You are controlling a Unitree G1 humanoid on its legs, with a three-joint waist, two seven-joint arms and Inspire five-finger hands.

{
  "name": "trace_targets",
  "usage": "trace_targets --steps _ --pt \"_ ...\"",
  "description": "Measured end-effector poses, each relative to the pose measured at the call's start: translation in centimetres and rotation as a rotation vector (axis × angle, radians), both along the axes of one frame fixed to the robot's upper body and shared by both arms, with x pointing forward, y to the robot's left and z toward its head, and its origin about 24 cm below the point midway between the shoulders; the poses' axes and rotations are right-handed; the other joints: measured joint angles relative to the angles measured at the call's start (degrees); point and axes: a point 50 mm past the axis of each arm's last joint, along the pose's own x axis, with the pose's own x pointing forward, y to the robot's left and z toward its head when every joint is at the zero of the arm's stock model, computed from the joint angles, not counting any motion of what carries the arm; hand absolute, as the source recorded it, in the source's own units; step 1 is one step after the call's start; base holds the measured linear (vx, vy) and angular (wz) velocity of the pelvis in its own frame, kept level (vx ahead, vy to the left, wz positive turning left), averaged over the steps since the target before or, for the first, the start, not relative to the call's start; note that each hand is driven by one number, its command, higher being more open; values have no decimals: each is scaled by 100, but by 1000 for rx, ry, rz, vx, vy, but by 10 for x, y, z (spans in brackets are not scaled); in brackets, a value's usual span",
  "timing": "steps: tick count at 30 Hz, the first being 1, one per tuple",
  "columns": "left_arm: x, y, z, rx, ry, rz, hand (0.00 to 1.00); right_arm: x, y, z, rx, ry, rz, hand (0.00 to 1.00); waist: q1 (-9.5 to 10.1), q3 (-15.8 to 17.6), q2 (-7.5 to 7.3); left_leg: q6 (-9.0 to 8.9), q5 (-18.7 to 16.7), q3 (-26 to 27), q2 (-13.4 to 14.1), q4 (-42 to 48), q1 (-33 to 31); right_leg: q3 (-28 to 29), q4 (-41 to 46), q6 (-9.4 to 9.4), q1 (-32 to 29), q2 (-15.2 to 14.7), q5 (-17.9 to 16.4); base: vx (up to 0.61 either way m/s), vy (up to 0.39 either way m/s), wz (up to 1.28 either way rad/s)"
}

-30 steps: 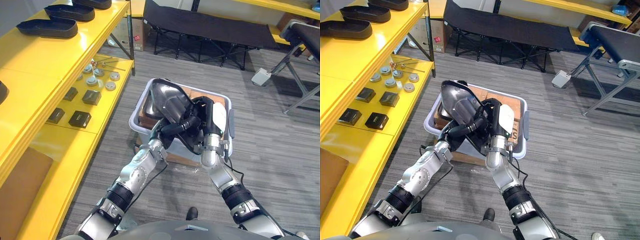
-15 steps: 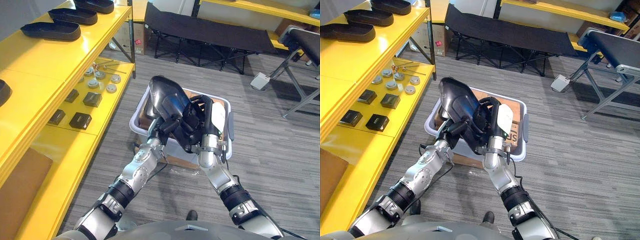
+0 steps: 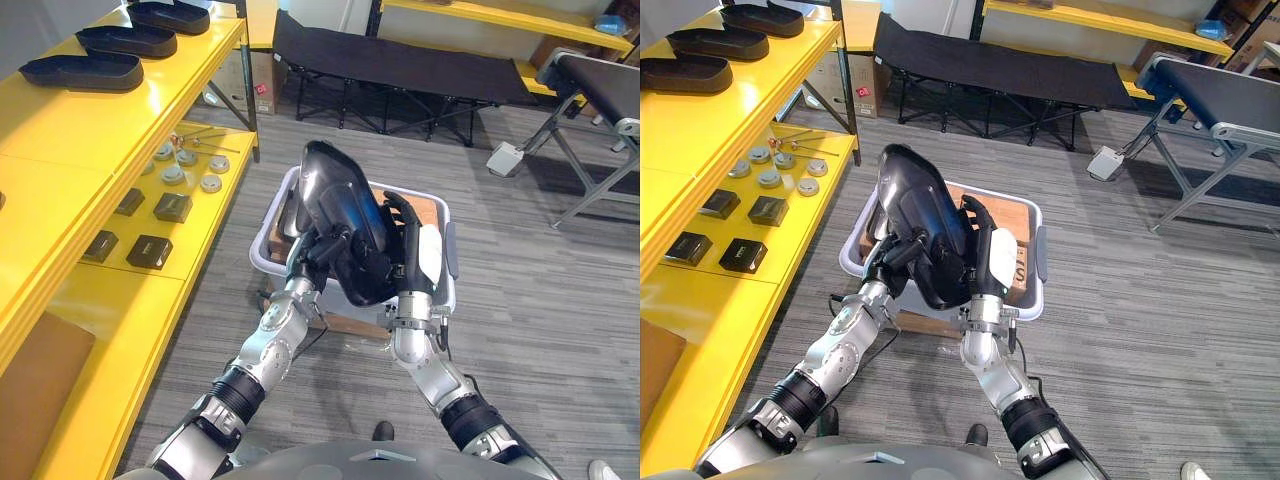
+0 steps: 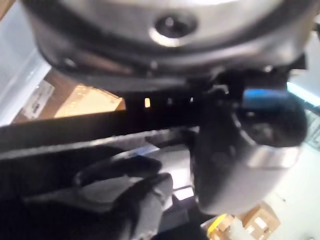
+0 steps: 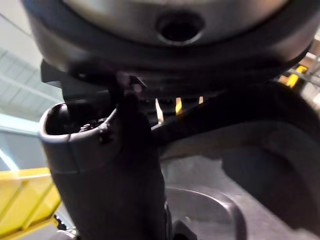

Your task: Walk over and take three plastic housings, then place them on the shelf

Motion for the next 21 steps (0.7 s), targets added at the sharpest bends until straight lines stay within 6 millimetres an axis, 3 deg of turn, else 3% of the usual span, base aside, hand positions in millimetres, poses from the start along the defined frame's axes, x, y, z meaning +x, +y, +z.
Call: trace_targets --steps 5,8,12,15,21 --pt "1 11 31 -134 -114 126 0 -3 10 14 142 -57 -22 100 4 -3 3 5 -17 25 -8 1 27 -6 1 -2 7 -6 2 0 0 0" --pt "-2 19 44 -100 -185 212 0 -5 7 22 160 -90 -33 100 -3 -20 21 4 -25 49 -19 1 78 -8 2 -2 15 -16 2 -1 -1 -3" --pt "-2 36 62 178 -312 432 0 -11 -5 18 174 -73 -78 100 -32 -127 155 -2 -54 61 -20 -1 96 -25 3 -28 18 -16 -15 0 0 0" --pt "-5 64 71 421 -379 742 0 -20 -23 9 222 -8 -127 100 -160 -181 247 -7 -63 71 -20 -1 106 -22 3 -36 18 -16 -19 0 -1 -1" --pt "-21 104 93 550 -487 1053 0 -40 -52 -10 356 118 -180 100 -179 -207 283 -47 -150 175 -16 -1 193 39 2 -53 15 -18 -31 3 -3 -8"
